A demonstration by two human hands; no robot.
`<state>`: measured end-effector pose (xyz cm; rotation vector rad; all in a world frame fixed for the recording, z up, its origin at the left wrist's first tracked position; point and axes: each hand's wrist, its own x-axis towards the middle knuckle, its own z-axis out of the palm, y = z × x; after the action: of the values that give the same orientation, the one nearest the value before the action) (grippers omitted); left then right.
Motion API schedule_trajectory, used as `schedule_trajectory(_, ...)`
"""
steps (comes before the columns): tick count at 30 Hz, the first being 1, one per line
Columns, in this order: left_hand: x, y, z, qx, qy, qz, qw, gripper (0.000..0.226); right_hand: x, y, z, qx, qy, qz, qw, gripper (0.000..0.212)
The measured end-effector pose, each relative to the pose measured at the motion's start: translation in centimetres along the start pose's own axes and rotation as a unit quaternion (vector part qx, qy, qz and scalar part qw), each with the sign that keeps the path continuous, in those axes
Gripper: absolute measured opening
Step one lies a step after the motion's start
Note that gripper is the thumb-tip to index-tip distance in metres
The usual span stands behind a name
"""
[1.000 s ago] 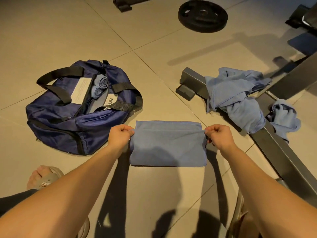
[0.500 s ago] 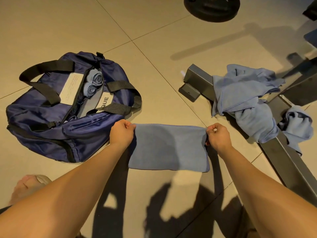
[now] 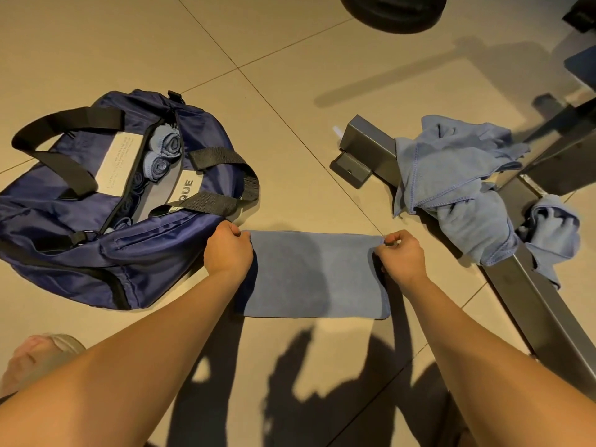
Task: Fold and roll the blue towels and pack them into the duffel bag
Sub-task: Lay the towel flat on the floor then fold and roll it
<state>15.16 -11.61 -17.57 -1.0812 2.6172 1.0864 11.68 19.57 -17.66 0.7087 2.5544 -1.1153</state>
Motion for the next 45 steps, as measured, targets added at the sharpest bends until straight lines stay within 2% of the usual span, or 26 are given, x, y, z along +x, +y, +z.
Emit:
schedule_trajectory(1, -0.8, -0.2, -0.1, -0.015, 0.005, 0.032, 0.999, 0.011, 0.0, 0.2, 0.0, 0.007, -0.005, 0.010, 1.000, 0.009)
schedule_trajectory(3, -2.4, -0.8, -0.2, -0.003, 0.023, 0.161, 0.987, 0.018, 0.2, 0.3, -0.1, 0.042, -0.012, 0.041, 0.998, 0.013)
schedule_trajectory(5, -3.3, -1.6, 0.2, 0.084, 0.027, 0.301, 0.950, 0.021, 0.3, 0.0, -0.2, 0.081, -0.016, 0.063, 0.995, 0.017)
schedule_trajectory(8, -3.4, -2.3, 1.4, 0.186, -0.030, 0.381, 0.905, 0.041, -0.2, -0.2, -0.2, 0.074, 0.021, 0.042, 0.996, 0.014)
schedule_trajectory(10, -3.3, -2.8, 2.2, 0.232, -0.069, 0.405, 0.882, 0.057, -1.8, -0.1, -0.1, -0.041, 0.074, -0.044, 0.995, 0.010)
schedule_trajectory(12, -3.2, -3.7, 2.8, 0.264, -0.080, 0.423, 0.863, 0.065, -4.3, 0.2, 0.7, -0.138, 0.097, -0.165, 0.972, 0.012)
schedule_trajectory(14, -3.2, -4.6, 3.3, 0.292, -0.090, 0.432, 0.848, 0.070, -7.1, 0.6, 2.7, -0.211, 0.055, -0.295, 0.930, 0.025)
schedule_trajectory(16, -3.0, -5.5, 3.8, 0.316, -0.105, 0.428, 0.840, 0.076, -9.3, 2.0, 5.1, -0.291, -0.027, -0.358, 0.887, 0.047)
schedule_trajectory(18, -2.9, -5.7, 4.2, 0.323, -0.106, 0.412, 0.845, 0.079, -10.1, 3.9, 5.8, -0.353, -0.072, -0.330, 0.873, 0.061)
schedule_trajectory(21, -3.2, -5.6, 4.3, 0.317, -0.089, 0.386, 0.862, 0.082, -9.4, 6.9, 4.0, -0.425, -0.085, -0.270, 0.860, 0.068)
schedule_trajectory(26, -2.9, -6.9, 2.5, 0.345, -0.099, 0.369, 0.857, 0.082, -8.6, 7.4, 3.4, -0.445, -0.082, -0.236, 0.860, 0.069)
schedule_trajectory(28, -3.4, -7.4, 1.6, 0.334, -0.086, 0.351, 0.870, 0.083, -8.8, 7.3, 3.7, -0.448, -0.081, -0.234, 0.859, 0.069)
schedule_trajectory(31, -5.3, -8.5, -0.2, 0.246, -0.020, 0.263, 0.933, 0.068, -9.2, 6.3, 3.8, -0.435, -0.060, -0.235, 0.867, 0.072)
schedule_trajectory(34, -7.7, -9.6, -1.3, 0.224, 0.033, 0.173, 0.959, 0.042, -9.6, 4.7, 4.2, -0.416, -0.021, -0.239, 0.877, 0.068)
schedule_trajectory(37, -9.6, -9.7, -1.0, 0.189, 0.006, 0.112, 0.976, 0.037, -10.1, 3.1, 4.9, -0.378, 0.001, -0.281, 0.882, 0.051)
schedule_trajectory(40, -10.7, -8.9, 0.1, 0.087, -0.010, -0.016, 0.996, 0.035, -11.6, 1.5, 6.4, -0.322, 0.005, -0.334, 0.886, 0.023)
schedule_trajectory(42, -10.7, -7.9, 0.2, 0.043, -0.042, -0.098, 0.993, 0.032, -13.0, 0.7, 7.7, -0.278, -0.019, -0.365, 0.888, 0.010)
schedule_trajectory(45, -10.0, -6.6, -0.5, -0.016, -0.095, -0.163, 0.982, 0.024, -14.9, 0.2, 9.6, -0.261, -0.094, -0.419, 0.865, 0.016)
